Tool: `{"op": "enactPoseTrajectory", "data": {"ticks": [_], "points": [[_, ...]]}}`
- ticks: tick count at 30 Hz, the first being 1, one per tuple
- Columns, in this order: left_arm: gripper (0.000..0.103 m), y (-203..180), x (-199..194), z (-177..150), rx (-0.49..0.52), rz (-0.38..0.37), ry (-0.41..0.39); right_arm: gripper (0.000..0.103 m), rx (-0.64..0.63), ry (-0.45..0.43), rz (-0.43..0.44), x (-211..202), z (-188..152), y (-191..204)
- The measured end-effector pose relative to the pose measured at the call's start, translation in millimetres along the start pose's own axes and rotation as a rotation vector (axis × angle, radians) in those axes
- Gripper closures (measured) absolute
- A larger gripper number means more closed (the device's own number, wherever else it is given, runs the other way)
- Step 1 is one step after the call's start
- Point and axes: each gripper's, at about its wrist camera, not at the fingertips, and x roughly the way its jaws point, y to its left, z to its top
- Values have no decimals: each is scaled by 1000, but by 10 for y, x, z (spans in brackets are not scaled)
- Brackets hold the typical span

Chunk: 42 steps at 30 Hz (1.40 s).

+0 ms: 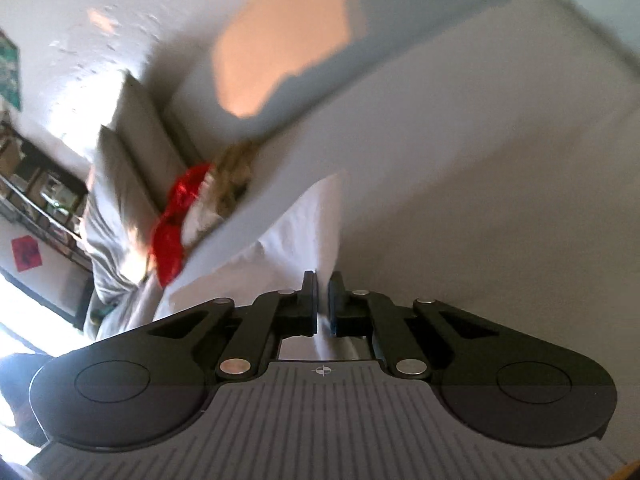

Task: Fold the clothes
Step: 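Grasp the folded sweatshirt with the left gripper while the right gripper grasps it too, then lift the folded sweatshirt with both grippers and carry it onto the pillow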

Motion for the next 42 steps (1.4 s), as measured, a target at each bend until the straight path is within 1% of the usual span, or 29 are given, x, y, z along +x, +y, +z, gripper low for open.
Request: {"op": "enactPoseTrajectory", "data": {"ticks": [1, 3, 6, 7, 9, 10, 11, 12, 13, 15, 16, 17, 19, 21, 22, 23, 26, 27, 28, 30, 33, 34, 36, 37, 38, 40, 42], "points": [[93, -129, -176, -8, 35, 3, -42, 101, -14, -28, 4, -160, -10, 59], [94, -389, -485, -31, 103, 2, -123, 101, -33, -105, 23, -575, -56, 161], [94, -778, -795, -118, 207, -10, -222, 102, -44, -230, 77, -1241, -160, 235], [94, -892, -847, -143, 247, -6, -240, 102, -51, -256, 84, -1422, -191, 225], [93, -1046, -816, -153, 291, 11, -214, 102, -66, -300, 95, -1769, -248, 204], [93, -1027, -752, -156, 264, 17, -179, 102, -82, -268, 78, -1833, -245, 185], [93, -963, -678, -156, 222, 32, -143, 94, -80, -228, 67, -1849, -234, 138], [94, -865, -604, -163, 166, 58, -105, 92, -74, -186, 57, -1861, -221, 86], [94, -726, -548, -177, 94, 81, -82, 92, -49, -130, 55, -1848, -199, 6], [95, -378, -480, -195, -76, 108, -59, 91, -30, -66, 48, -1820, -207, -96], [95, -206, -485, -222, -156, 110, -52, 84, -38, -25, 46, -1757, -211, -117], [95, -65, -496, -259, -217, 110, -48, 67, -46, 16, 43, -1694, -215, -139], [95, 138, -506, -337, -303, 105, -43, 50, -49, 81, 46, -1557, -223, -171], [95, 276, -484, -366, -362, 104, -30, 50, -49, 141, 86, -1341, -218, -180], [94, 320, -470, -371, -379, 101, -24, 48, -39, 171, 98, -1197, -195, -177], [94, 348, -463, -377, -384, 94, -21, 48, -23, 189, 107, -1072, -163, -188], [94, 396, -436, -400, -387, 74, -5, 46, 56, 237, 131, -628, -19, -279], [94, 419, -429, -415, -391, 68, 2, 46, 77, 261, 156, -492, 12, -311], [94, 438, -445, -435, -401, 60, 6, 45, 105, 302, 185, -318, 71, -351], [94, 497, -485, -492, -427, 38, 14, 45, 171, 383, 213, 45, 115, -446], [94, 584, -481, -527, -458, 10, 24, 46, 255, 466, 244, 524, 107, -612], [94, 599, -476, -537, -465, 5, 29, 48, 294, 470, 281, 651, 122, -649], [94, 613, -461, -573, -469, -4, 43, 48, 389, 499, 359, 926, 149, -719], [94, 620, -450, -578, -468, -6, 48, 50, 407, 518, 378, 1036, 154, -717], [94, 625, -440, -581, -466, -7, 53, 52, 399, 547, 399, 1160, 153, -679], [94, 626, -422, -578, -455, -3, 59, 54, 344, 621, 432, 1369, 139, -542], [94, 637, -396, -576, -451, 5, 66, 57, 289, 673, 449, 1532, 131, -407]]}}
